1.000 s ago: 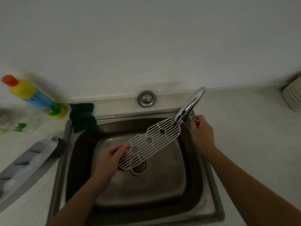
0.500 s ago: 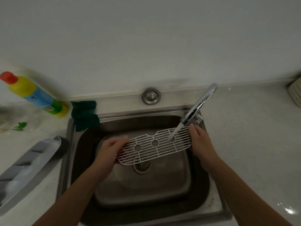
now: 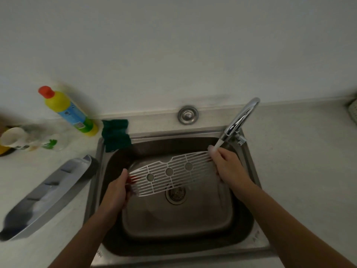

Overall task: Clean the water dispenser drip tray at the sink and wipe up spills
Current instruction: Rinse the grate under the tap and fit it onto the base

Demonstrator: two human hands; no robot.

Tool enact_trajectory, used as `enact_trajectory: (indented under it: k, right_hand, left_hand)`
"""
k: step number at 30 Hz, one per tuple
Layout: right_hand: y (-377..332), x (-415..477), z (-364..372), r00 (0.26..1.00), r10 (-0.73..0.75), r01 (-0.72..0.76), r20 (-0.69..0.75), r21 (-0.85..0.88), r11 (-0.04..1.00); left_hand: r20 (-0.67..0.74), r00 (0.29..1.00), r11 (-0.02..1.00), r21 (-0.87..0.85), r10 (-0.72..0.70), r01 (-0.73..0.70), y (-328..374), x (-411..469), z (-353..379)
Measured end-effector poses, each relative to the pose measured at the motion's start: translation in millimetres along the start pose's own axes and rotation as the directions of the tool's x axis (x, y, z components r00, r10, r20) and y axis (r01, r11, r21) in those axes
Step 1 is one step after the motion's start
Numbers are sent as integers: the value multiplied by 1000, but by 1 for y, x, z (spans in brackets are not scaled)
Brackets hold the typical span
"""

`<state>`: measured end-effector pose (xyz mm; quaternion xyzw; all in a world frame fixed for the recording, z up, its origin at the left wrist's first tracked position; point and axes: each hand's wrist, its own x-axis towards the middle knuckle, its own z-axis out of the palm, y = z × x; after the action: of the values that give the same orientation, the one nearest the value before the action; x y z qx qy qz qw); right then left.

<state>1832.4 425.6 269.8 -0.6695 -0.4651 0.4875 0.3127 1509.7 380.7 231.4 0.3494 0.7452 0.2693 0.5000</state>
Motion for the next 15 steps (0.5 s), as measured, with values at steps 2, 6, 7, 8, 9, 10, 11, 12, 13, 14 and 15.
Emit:
enact_trajectory:
  k: [2, 6, 7, 8, 9, 10, 11, 12, 13, 14, 15]
  right_hand:
    - [-3, 0, 1, 999, 53, -52, -5, 91, 995]
    - [-5, -2, 0, 989, 144, -144, 16, 238, 961]
    - [-4, -3, -1, 989, 147, -144, 11, 275, 951]
    - [-3, -5, -2, 990, 143, -133, -9, 298, 945]
    - [-1, -7, -4, 989, 139, -121, -39, 306, 944]
    - [1, -9, -6, 988, 141, -113, -69, 307, 945]
    - [3, -12, -9, 985, 146, -110, -96, 308, 945]
    - [5, -14, -11, 981, 151, -107, -119, 315, 943]
    - [8, -17, -13, 978, 156, -103, -141, 327, 939]
    - [10, -19, -16, 973, 163, -99, -164, 342, 934]
    - [12, -22, -17, 968, 172, -98, -185, 351, 931]
  left_hand:
    - [37, 999, 995, -98, -31, 35, 4, -5, 1]
    - [83, 996, 958, -286, 35, -9, 9, -10, 1]
    - [100, 994, 945, -327, 52, -16, 10, -11, 3]
    - [105, 992, 936, -351, 65, -24, 10, -11, 5]
    - [102, 992, 934, -357, 69, -28, 11, -11, 7]
    - [98, 993, 928, -372, 65, -24, 11, -11, 10]
    - [102, 993, 913, -408, 52, -5, 11, -10, 12]
    - [118, 992, 882, -471, 33, 27, 10, -8, 14]
    - [152, 988, 832, -550, 19, 69, 10, -6, 16]
    - [208, 978, 764, -634, 22, 118, 11, -4, 18]
    - [262, 964, 694, -700, 33, 166, 12, -4, 21]
